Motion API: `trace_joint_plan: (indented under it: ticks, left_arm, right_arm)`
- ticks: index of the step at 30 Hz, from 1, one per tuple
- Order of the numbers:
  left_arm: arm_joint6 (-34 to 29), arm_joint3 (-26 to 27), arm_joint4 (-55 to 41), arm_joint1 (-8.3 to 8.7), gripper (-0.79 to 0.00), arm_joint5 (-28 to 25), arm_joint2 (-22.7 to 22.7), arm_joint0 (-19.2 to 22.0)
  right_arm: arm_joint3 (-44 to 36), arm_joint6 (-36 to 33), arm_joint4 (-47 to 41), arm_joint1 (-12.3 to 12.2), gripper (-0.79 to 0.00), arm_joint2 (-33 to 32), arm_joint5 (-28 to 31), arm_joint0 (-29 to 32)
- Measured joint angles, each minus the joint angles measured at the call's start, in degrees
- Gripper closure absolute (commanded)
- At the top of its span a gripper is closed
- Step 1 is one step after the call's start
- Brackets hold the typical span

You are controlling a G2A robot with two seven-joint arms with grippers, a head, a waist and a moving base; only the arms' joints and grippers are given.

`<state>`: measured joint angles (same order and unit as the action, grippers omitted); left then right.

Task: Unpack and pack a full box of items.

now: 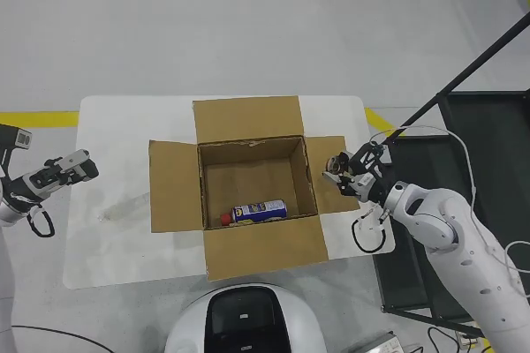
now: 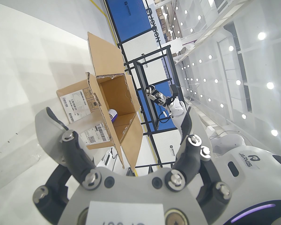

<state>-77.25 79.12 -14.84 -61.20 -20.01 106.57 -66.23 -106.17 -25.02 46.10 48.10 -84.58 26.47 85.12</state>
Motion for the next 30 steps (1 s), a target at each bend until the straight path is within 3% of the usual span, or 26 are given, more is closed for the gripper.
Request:
trace_joint_plan:
  ticks: [9, 13, 20, 26, 30]
  left_arm:
    - [0.0, 0.0, 0.0, 0.00, -0.785, 0.0, 0.0, 0.0]
    - [0.0, 0.0, 0.0, 0.00, -0.785, 0.0, 0.0, 0.0]
    - [0.0, 0.0, 0.0, 0.00, -0.785, 0.0, 0.0, 0.0]
    - [0.0, 0.0, 0.0, 0.00, -0.785, 0.0, 0.0, 0.0]
    - [0.0, 0.0, 0.0, 0.00, -0.785, 0.0, 0.0, 0.0]
  right_arm:
    - [-0.4, 0.1, 0.1, 0.1, 0.000, 0.2, -0.3, -0.3]
    - [-2.4, -4.2, 1.1, 0.4, 0.000, 3.7, 0.6, -4.6]
    - [1.1, -15.3, 5.4, 3.5, 0.000, 21.0, 0.6, -22.0]
    - [10.3, -19.3, 7.7, 7.8, 0.000, 35.5, 0.1, -34.6]
    - [17.3, -20.0, 8.1, 10.5, 0.000, 42.2, -0.3, -39.7]
